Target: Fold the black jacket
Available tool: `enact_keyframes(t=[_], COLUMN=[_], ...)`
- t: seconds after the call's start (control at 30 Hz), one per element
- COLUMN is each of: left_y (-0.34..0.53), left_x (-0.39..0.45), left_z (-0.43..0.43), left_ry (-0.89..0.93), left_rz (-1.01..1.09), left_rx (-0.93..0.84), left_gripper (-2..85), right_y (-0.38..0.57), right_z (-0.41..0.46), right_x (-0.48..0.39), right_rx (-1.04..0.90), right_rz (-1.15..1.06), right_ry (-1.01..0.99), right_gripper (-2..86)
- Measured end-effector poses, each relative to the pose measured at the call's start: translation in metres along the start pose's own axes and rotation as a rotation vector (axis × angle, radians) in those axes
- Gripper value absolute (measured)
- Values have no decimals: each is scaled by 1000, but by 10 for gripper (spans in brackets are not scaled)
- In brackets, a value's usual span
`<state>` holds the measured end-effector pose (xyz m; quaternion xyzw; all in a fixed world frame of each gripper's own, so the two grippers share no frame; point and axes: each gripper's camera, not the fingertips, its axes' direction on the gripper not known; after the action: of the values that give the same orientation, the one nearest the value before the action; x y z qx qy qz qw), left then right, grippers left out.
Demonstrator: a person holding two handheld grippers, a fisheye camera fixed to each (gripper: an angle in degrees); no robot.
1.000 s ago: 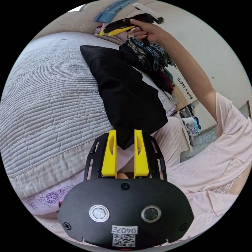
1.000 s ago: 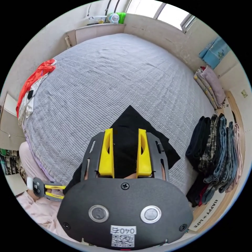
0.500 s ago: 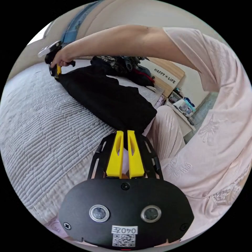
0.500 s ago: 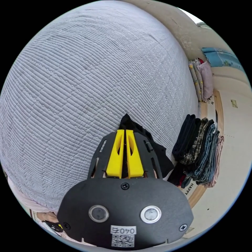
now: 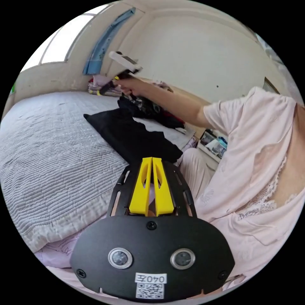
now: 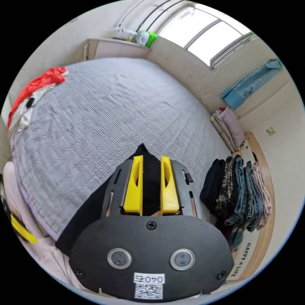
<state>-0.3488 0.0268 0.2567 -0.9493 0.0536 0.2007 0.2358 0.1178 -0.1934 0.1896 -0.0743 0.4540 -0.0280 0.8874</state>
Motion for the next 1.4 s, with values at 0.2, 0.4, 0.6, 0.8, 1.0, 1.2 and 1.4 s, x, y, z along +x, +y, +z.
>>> enact_keyframes(t=[0.2, 0.4, 0.6, 0.8, 1.0, 1.2, 1.4], left_y=[-69, -103, -112, -203, -209, -234, -289], left_x=[17, 68, 90, 120, 87, 161, 138], left_z=[19, 170, 248, 244, 383, 411, 465], left_ry=[-211, -226, -175, -474, -634, -835, -652], left_rz=[66, 197, 169, 298, 247, 497, 357], left_rx=[32, -275, -530, -326, -589, -483, -883], left_gripper=[-9, -9, -9, -9, -9, -9, -9], right_y=[200, 341, 414, 421, 439, 482, 510], right_z=[-70, -43, 9, -25, 55, 54, 34], right_x=[29, -13, -14, 1, -30, -2, -24], right_rx=[127, 7, -182, 118, -74, 14, 155], right_rz=[118, 215, 193, 223, 134, 255, 224], right_ry=[-298, -237, -295, -200, -191, -348, -106], right_gripper=[-8, -10, -10, -10, -10, -10, -10])
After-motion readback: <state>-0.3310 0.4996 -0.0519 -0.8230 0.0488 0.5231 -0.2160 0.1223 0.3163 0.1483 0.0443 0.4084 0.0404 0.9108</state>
